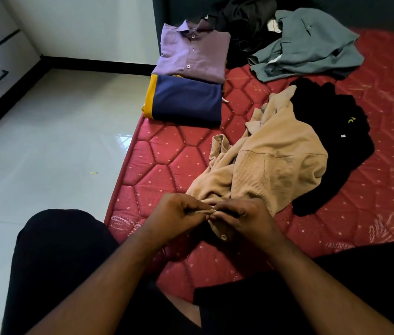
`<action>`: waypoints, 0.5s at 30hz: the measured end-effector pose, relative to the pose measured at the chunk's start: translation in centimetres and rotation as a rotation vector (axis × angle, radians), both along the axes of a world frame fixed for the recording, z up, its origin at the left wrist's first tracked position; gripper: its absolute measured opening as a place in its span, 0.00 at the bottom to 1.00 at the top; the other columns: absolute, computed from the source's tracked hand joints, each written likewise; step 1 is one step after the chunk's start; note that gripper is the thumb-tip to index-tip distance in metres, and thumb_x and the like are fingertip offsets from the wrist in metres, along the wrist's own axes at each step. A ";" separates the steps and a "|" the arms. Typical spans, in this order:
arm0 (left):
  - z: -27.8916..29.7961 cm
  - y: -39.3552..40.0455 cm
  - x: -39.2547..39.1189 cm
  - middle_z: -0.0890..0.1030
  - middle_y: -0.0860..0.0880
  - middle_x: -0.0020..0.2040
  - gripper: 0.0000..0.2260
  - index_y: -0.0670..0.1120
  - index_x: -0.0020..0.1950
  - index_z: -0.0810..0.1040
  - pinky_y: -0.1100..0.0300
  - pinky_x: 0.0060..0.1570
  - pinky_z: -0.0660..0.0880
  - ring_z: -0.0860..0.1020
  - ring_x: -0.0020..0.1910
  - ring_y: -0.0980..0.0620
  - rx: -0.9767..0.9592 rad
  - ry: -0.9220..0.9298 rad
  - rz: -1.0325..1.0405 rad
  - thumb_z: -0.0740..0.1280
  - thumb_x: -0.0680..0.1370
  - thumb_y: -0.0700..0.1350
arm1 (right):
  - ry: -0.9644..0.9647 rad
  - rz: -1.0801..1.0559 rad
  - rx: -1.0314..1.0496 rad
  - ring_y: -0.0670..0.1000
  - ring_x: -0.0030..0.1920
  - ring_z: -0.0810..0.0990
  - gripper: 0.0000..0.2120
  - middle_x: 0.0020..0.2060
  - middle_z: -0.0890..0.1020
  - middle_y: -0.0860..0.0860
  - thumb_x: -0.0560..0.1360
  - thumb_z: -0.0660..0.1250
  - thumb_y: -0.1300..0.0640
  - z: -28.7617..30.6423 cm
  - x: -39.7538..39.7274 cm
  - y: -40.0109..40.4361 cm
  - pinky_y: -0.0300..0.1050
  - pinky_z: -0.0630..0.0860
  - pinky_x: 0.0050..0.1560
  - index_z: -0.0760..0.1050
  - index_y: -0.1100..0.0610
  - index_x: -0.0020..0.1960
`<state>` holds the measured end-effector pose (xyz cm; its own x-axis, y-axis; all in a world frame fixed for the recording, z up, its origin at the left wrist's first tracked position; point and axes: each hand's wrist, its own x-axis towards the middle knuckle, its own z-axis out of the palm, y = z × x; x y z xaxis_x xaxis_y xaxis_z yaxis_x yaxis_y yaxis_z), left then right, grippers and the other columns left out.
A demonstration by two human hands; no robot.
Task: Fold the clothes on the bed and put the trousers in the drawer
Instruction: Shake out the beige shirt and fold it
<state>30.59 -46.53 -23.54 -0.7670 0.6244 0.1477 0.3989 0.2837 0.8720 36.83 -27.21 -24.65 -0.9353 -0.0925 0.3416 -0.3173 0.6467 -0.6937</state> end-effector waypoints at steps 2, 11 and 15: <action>0.1 0.2 0.1 0.82 0.65 0.38 0.10 0.43 0.50 0.86 0.75 0.37 0.71 0.79 0.35 0.68 0.020 0.035 0.039 0.75 0.70 0.34 | 0.060 -0.020 0.084 0.46 0.38 0.82 0.10 0.39 0.84 0.48 0.74 0.66 0.51 0.2 -0.1 0.0 0.45 0.78 0.38 0.83 0.55 0.46; 0.9 1.6 0.4 0.85 0.52 0.39 0.13 0.42 0.55 0.84 0.69 0.36 0.74 0.80 0.37 0.61 0.125 -0.494 0.017 0.68 0.75 0.29 | 0.123 -0.098 0.235 0.52 0.39 0.78 0.08 0.41 0.77 0.49 0.74 0.62 0.53 1.1 0.3 -0.4 0.49 0.76 0.34 0.76 0.57 0.47; 0.9 1.1 1.2 0.86 0.51 0.42 0.12 0.47 0.49 0.85 0.66 0.42 0.77 0.82 0.40 0.59 0.129 -0.376 0.104 0.69 0.75 0.31 | 0.084 -0.054 0.262 0.51 0.39 0.78 0.08 0.43 0.77 0.48 0.75 0.62 0.52 1.0 0.1 -0.8 0.51 0.75 0.32 0.75 0.55 0.48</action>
<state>31.80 -45.44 -22.63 -0.8406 0.5353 -0.0826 0.0208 0.1843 0.9827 36.92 -28.01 -23.66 -0.9108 -0.1387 0.3889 -0.3267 0.8179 -0.4735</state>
